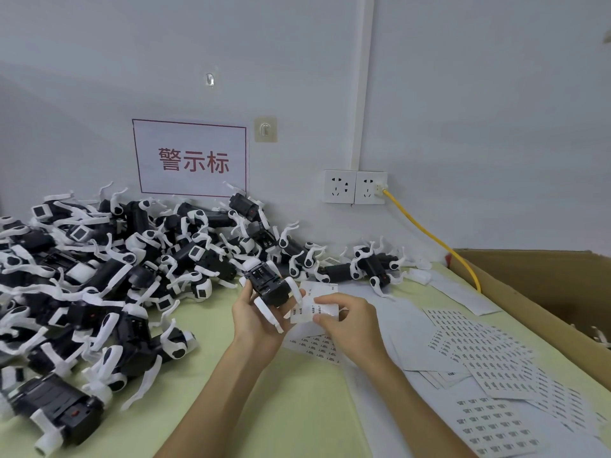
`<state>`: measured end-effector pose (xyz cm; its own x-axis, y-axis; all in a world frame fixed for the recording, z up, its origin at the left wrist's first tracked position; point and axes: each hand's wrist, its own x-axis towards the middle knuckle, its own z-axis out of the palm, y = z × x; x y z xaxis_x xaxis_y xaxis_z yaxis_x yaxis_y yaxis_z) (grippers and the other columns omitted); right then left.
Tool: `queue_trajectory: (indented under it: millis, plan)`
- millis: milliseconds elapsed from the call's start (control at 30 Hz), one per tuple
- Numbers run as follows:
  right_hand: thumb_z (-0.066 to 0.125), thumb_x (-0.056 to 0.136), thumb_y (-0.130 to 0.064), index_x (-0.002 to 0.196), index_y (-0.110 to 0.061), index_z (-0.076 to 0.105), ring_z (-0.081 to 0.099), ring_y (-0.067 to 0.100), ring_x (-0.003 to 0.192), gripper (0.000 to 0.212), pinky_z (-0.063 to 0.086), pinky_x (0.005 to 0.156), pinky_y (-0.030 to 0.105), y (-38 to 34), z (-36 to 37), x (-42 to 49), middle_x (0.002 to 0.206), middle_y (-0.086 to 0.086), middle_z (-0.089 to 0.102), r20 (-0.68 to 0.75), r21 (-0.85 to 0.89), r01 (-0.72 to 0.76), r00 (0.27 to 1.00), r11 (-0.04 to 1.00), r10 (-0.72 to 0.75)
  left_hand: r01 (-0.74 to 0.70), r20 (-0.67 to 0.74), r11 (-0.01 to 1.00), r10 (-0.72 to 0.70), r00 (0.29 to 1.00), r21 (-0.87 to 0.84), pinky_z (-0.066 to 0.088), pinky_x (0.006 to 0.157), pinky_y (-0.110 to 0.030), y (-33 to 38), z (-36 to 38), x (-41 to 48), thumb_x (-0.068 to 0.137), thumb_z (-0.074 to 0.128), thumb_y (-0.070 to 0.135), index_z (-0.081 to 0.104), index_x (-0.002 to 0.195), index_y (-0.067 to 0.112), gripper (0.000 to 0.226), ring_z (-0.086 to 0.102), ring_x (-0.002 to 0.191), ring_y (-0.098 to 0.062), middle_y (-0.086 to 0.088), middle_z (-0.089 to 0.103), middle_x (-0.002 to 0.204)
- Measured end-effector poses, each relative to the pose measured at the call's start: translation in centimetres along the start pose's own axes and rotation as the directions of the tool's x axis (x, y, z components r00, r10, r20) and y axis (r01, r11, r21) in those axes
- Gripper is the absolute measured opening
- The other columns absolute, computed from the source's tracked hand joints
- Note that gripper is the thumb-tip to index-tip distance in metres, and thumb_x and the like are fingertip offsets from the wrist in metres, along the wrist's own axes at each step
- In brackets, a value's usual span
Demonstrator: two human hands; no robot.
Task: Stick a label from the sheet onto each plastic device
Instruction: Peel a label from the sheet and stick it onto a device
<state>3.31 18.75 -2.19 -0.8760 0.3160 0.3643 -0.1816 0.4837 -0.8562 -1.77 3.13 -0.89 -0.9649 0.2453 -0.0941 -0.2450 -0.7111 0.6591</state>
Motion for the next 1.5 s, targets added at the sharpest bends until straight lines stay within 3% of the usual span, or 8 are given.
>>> queue_trajectory:
  millis: [67, 200, 300, 467, 633, 933, 1133, 1500]
  plan:
    - [0.079, 0.081, -0.013, 0.099, -0.031, 0.077, 0.065, 0.019, 0.063, 0.026, 0.051, 0.059, 0.017, 0.0, -0.1, 0.1, 0.083, -0.012, 0.070, -0.033, 0.013, 0.000, 0.999, 1.000, 0.000, -0.004, 0.034, 0.999, 0.003, 0.999, 0.038, 0.057, 0.070, -0.043, 0.1, 0.1, -0.1, 0.105, 0.034, 0.055, 0.069, 0.102, 0.007, 0.059, 0.074, 0.081, -0.032, -0.016, 0.075, 0.094]
    - [0.078, 0.085, -0.016, 0.103, -0.025, 0.077, 0.062, 0.006, 0.048, 0.021, 0.045, 0.059, 0.010, 0.2, -0.5, 0.5, 0.091, -0.015, 0.072, -0.103, 0.077, -0.003, 0.995, 0.997, 0.011, -0.024, 0.097, 0.995, 0.014, 0.995, 0.101, 0.055, 0.077, -0.047, 0.0, 0.6, -0.5, 0.105, 0.035, 0.052, 0.068, 0.108, 0.006, 0.057, 0.073, 0.084, -0.034, -0.018, 0.073, 0.095]
    - [0.071, 0.091, -0.019, 0.107, -0.022, 0.077, 0.060, 0.003, 0.047, 0.017, 0.044, 0.059, 0.009, 0.3, -0.3, 0.5, 0.099, -0.014, 0.073, -0.034, 0.065, 0.004, 0.999, 0.998, -0.002, -0.023, 0.127, 0.994, 0.009, 0.992, 0.106, 0.057, 0.079, -0.048, -0.3, 0.9, -0.8, 0.104, 0.039, 0.050, 0.071, 0.103, 0.003, 0.057, 0.072, 0.084, -0.037, -0.025, 0.071, 0.095]
    - [0.070, 0.092, -0.029, 0.100, -0.033, 0.077, 0.051, -0.009, 0.075, 0.011, 0.036, 0.066, 0.005, 0.2, 0.4, 0.3, 0.091, -0.011, 0.052, -0.016, -0.081, 0.078, 0.997, 0.994, -0.080, -0.044, 0.144, 0.990, 0.025, 0.989, 0.133, 0.062, 0.069, -0.041, -0.4, 0.8, -0.8, 0.097, 0.047, 0.051, 0.080, 0.088, 0.006, 0.056, 0.073, 0.083, -0.038, -0.028, 0.071, 0.095]
    - [0.082, 0.081, -0.028, 0.086, -0.031, 0.078, 0.044, -0.006, 0.099, 0.008, 0.034, 0.075, 0.004, 0.5, -0.3, 0.6, 0.095, -0.016, 0.047, -0.084, -0.221, 0.228, 0.964, 0.948, -0.252, -0.051, 0.132, 0.992, 0.036, 0.991, 0.112, 0.057, 0.079, -0.046, -0.4, 0.7, -0.8, 0.099, 0.046, 0.053, 0.075, 0.102, 0.008, 0.054, 0.069, 0.087, -0.039, -0.027, 0.068, 0.101]
    - [0.082, 0.080, -0.033, 0.083, -0.046, 0.075, 0.055, 0.012, 0.072, 0.015, 0.041, 0.064, 0.018, 0.5, -0.9, 0.7, 0.084, -0.013, 0.065, 0.142, -0.155, 0.221, 0.969, 0.963, -0.200, -0.115, 0.143, 0.964, 0.082, 0.986, 0.240, 0.060, 0.062, -0.042, -0.5, 0.7, -0.6, 0.104, 0.034, 0.055, 0.069, 0.107, 0.010, 0.057, 0.071, 0.074, -0.040, -0.024, 0.071, 0.086]
    - [0.080, 0.082, -0.034, 0.088, -0.028, 0.081, 0.048, 0.006, 0.086, 0.008, 0.039, 0.072, 0.019, 0.6, -0.5, 0.6, 0.086, -0.015, 0.062, 0.198, -0.313, 0.331, 0.940, 0.890, -0.279, -0.100, 0.139, 0.949, 0.060, 0.988, 0.299, 0.059, 0.061, -0.038, -0.6, 0.6, -0.7, 0.103, 0.037, 0.053, 0.074, 0.094, 0.013, 0.056, 0.069, 0.068, -0.031, -0.017, 0.071, 0.079]
    - [0.070, 0.081, -0.019, 0.072, -0.017, 0.076, 0.057, 0.008, 0.064, 0.010, 0.047, 0.062, 0.024, 0.8, 0.1, 0.3, 0.070, -0.008, 0.063, 0.214, -0.242, 0.342, 0.932, 0.908, -0.294, -0.095, 0.068, 0.917, 0.074, 0.995, 0.387, 0.058, 0.066, -0.039, -0.9, 0.2, -0.4, 0.101, 0.043, 0.057, 0.075, 0.106, 0.014, 0.054, 0.072, 0.073, -0.027, -0.010, 0.074, 0.084]
